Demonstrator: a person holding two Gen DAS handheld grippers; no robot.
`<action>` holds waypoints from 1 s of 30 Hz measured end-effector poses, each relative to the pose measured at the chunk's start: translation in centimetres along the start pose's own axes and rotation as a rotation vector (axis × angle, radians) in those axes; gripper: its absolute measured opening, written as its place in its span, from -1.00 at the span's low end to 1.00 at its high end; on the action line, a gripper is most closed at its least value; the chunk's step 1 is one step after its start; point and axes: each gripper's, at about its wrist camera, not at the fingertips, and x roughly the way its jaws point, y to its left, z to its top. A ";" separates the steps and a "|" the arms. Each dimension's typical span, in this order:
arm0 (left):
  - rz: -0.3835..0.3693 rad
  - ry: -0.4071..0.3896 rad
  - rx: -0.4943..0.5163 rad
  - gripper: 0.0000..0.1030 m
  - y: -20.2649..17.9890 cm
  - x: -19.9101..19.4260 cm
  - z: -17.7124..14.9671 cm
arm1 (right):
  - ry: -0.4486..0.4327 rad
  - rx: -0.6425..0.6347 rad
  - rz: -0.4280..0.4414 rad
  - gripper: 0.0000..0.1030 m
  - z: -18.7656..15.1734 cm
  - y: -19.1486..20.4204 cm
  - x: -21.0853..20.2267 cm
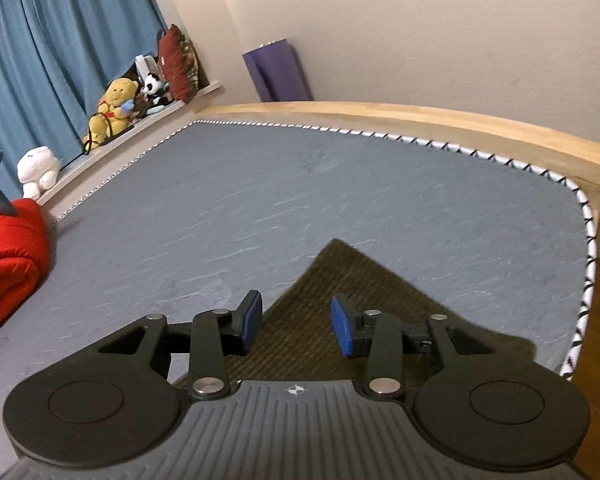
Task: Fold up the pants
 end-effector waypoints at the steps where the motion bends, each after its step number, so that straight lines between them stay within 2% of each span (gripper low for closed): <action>1: 0.009 -0.062 -0.051 -0.37 0.7 -0.7 0.6 | 0.005 -0.001 -0.002 -0.14 -0.2 0.3 0.0; 4: 0.057 -0.189 -0.202 -0.38 3.3 -1.3 2.2 | 0.018 -0.010 -0.007 -0.12 -0.5 0.5 0.0; 6: 0.064 -0.200 -0.216 -0.41 3.7 -0.3 3.4 | 0.024 -0.007 -0.015 -0.11 -0.9 0.3 -0.1; 7: 0.081 -0.160 -0.192 -0.48 4.0 0.9 3.5 | 0.027 0.001 -0.017 -0.11 -1.0 0.1 -0.1; 8: 0.128 -0.056 -0.174 -0.82 4.5 2.8 3.3 | 0.029 0.013 -0.019 -0.11 -1.1 -0.3 -0.1; 9: 0.205 0.064 -0.149 -0.95 5.1 4.9 2.9 | 0.029 0.026 -0.021 -0.11 -1.2 -0.9 -0.5; 10: 0.216 0.107 -0.144 -0.95 5.6 5.9 2.5 | 0.030 0.043 -0.023 -0.10 -1.2 -1.4 -0.7; 13: 0.253 0.121 -0.159 -0.96 4.9 5.0 4.2 | 0.036 0.088 -0.024 -0.09 -1.1 -3.3 -1.0; 15: 0.306 0.099 -0.120 -0.89 3.4 3.9 5.0 | 0.037 0.100 -0.037 -0.08 -1.2 -4.6 -1.0; 17: 0.322 0.050 -0.104 -0.51 2.4 2.9 5.8 | 0.042 0.117 -0.059 -0.08 -1.2 -6.3 -0.9; 20: 0.306 -0.058 -0.137 -0.16 1.4 0.8 7.1 | 0.064 0.175 -0.082 -0.08 -1.6 -9.1 -0.6; 24: 0.309 -0.161 -0.164 -0.07 -1.7 -0.7 10.2 | 0.091 0.258 -0.097 -0.08 -2.6 -12.4 -0.4; 30: 0.260 -0.257 -0.126 0.06 -5.0 -0.6 14.6 | 0.097 0.269 -0.090 -0.08 -4.4 -14.1 -0.2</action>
